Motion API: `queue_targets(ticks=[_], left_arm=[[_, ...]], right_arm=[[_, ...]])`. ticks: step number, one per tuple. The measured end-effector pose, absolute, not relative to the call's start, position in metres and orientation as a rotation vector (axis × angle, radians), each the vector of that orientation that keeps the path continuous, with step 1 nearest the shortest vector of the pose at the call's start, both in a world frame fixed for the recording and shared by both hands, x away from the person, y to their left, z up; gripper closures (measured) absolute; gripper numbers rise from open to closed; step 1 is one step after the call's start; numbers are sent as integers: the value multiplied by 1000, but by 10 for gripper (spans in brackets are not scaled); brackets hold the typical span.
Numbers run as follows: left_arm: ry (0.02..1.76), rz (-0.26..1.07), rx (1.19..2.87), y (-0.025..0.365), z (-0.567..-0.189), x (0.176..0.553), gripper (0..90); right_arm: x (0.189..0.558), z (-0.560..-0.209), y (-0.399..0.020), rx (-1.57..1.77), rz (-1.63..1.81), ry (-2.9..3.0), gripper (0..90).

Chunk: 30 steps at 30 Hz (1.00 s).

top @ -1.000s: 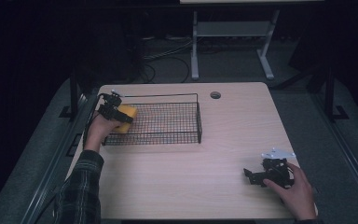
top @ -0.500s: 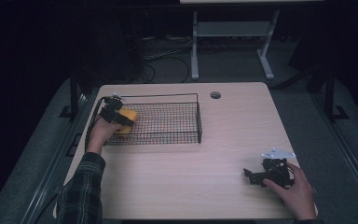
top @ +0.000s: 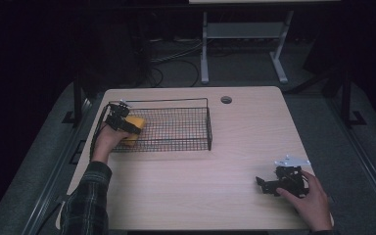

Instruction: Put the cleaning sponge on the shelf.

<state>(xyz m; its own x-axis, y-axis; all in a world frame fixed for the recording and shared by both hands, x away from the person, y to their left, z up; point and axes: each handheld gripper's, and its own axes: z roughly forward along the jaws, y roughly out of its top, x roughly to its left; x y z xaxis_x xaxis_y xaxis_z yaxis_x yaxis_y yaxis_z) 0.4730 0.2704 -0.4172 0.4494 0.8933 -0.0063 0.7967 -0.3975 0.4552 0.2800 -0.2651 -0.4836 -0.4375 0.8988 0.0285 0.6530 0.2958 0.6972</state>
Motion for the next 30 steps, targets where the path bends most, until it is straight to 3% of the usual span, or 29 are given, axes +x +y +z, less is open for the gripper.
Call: queue_targets(ticks=[13,30], left_arm=[[1427,350,2292,271,-413,471,148],[1334,402,2255,270,-367,442,151]], right_arm=[[280,-484,-265,1394,917,2201,0],[280,-484,-265,1393,916,2202,0]])
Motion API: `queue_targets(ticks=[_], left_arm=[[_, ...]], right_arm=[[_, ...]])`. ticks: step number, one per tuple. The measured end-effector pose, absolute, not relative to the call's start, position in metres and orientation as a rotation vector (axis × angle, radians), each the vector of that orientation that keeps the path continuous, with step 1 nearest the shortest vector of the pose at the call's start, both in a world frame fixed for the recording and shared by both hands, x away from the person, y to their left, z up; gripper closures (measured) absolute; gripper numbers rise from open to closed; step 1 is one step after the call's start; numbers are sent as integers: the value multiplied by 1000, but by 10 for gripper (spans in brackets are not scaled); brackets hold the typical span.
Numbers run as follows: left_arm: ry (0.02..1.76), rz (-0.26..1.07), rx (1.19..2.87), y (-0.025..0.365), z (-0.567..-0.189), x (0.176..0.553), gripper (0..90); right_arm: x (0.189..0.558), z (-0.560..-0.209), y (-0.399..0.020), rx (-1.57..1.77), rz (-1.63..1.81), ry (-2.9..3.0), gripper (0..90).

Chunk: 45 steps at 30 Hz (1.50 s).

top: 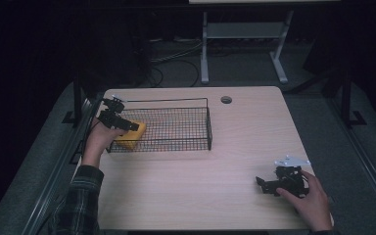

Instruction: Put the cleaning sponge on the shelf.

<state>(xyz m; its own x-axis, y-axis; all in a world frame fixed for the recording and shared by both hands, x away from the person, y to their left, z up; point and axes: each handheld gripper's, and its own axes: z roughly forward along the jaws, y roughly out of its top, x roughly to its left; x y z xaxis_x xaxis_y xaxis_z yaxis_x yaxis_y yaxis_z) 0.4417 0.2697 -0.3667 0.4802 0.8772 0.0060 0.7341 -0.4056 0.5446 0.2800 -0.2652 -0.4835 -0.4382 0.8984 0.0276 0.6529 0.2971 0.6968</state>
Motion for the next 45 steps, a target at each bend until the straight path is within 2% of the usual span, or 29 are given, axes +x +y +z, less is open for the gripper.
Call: queue_targets(ticks=[10,21,45], left_arm=[[1287,420,2231,271,-356,410,152],[1243,442,2237,270,-361,371,153],[1150,514,2226,264,-415,307,152]], right_arm=[[280,-484,-265,1393,916,2202,0],[280,-484,-265,1394,916,2202,0],[280,-484,-265,1394,916,2202,0]])
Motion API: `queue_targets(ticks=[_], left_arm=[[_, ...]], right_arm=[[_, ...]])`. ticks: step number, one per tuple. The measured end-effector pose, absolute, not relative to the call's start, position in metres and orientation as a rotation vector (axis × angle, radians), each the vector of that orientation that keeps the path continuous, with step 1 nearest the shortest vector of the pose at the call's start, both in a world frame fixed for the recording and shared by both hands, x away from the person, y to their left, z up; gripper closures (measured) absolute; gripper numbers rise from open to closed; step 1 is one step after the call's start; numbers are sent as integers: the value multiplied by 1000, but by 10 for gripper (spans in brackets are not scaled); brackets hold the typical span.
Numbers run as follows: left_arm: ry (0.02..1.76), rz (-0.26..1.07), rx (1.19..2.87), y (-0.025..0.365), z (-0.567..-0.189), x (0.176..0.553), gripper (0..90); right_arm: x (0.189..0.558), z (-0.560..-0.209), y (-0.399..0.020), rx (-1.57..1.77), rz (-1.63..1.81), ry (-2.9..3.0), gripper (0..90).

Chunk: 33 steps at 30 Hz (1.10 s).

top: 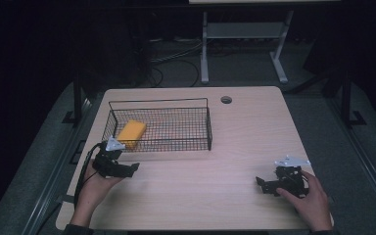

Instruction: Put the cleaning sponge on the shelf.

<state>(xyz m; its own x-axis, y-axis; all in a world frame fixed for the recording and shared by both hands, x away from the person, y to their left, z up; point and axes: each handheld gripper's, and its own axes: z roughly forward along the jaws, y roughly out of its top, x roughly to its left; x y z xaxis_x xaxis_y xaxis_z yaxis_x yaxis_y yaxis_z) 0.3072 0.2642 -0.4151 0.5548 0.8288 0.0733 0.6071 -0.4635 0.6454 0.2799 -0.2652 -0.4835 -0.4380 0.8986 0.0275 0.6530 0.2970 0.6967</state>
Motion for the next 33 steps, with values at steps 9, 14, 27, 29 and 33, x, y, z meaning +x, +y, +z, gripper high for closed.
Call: queue_targets(ticks=[9,14,27,29,33], left_arm=[[1138,506,2223,268,-442,291,151],[1136,498,2213,271,-456,282,140],[1099,478,2130,286,-474,275,127],[1094,480,2116,288,-475,275,129],[1095,481,2118,288,-475,275,128]], right_arm=[[280,-484,-265,1394,916,2202,0],[280,-484,-265,1395,916,2202,0],[280,-484,-265,1394,916,2202,0],[280,-484,-265,1395,916,2202,0],[280,-484,-265,1396,917,2201,0]])
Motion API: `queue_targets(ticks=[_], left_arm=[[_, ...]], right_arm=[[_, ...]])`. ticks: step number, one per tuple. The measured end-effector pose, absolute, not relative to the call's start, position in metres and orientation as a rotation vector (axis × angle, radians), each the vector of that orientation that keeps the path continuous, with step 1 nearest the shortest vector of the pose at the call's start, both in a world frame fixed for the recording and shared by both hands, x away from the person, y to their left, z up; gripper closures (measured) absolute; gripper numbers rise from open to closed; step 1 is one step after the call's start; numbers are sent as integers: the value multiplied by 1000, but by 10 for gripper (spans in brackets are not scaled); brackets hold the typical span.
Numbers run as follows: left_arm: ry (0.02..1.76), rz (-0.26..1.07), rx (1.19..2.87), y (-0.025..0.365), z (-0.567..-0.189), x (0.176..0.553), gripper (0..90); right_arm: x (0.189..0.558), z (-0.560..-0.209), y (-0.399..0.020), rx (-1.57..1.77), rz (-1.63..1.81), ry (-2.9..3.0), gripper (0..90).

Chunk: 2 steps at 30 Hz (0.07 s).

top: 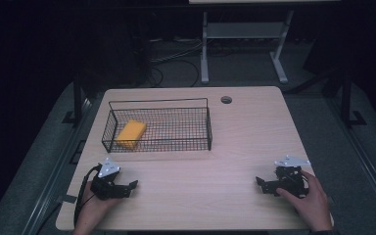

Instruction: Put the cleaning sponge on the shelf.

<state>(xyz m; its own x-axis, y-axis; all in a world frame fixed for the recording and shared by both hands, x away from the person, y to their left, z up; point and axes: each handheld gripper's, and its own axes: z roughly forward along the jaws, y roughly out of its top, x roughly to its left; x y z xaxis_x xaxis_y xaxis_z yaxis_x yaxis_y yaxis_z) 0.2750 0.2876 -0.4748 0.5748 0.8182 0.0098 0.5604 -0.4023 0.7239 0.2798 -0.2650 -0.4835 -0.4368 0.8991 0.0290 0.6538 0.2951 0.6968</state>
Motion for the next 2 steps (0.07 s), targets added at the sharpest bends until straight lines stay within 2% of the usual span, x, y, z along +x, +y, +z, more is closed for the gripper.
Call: queue_targets(ticks=[2], left_arm=[[1095,481,2118,288,-475,275,128]], right_arm=[[280,-483,-265,1398,917,2201,0]])
